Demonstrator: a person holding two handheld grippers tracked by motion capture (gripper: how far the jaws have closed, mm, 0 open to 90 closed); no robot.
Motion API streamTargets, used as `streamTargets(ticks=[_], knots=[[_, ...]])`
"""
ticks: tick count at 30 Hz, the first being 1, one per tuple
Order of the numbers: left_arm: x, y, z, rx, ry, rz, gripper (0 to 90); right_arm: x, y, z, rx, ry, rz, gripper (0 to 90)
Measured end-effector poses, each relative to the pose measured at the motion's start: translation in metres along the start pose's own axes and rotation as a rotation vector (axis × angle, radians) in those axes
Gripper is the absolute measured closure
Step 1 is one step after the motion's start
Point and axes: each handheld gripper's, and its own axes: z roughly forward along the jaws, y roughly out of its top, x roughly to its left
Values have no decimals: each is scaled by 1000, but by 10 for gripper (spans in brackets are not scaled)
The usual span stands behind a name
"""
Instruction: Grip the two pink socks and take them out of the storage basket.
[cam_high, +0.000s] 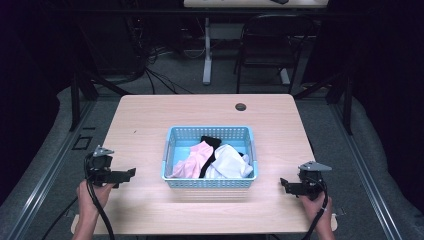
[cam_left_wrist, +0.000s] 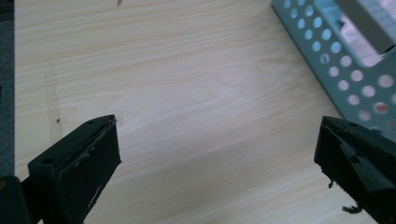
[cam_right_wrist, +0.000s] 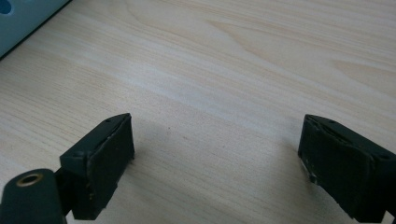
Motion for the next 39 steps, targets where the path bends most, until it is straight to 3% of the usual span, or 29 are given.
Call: streamTargets(ticks=[9,24,28,33,39], knots=[[-12,24,-14,26,-40,59,1,0,0,0,0,0,1,100],[-29,64,-33,54,-77,110,0,0,0,0,-3,-2,-4,100],[-44,79,-35,68,-80,157,1,0,0,0,-4,-3,-4,100],[-60,95,-35,111,-124,208,0,0,0,0,-3,-3,-3,100],[-76,111,-31,143,-145,254,0,0,-1,0,-6,-4,-1,101]])
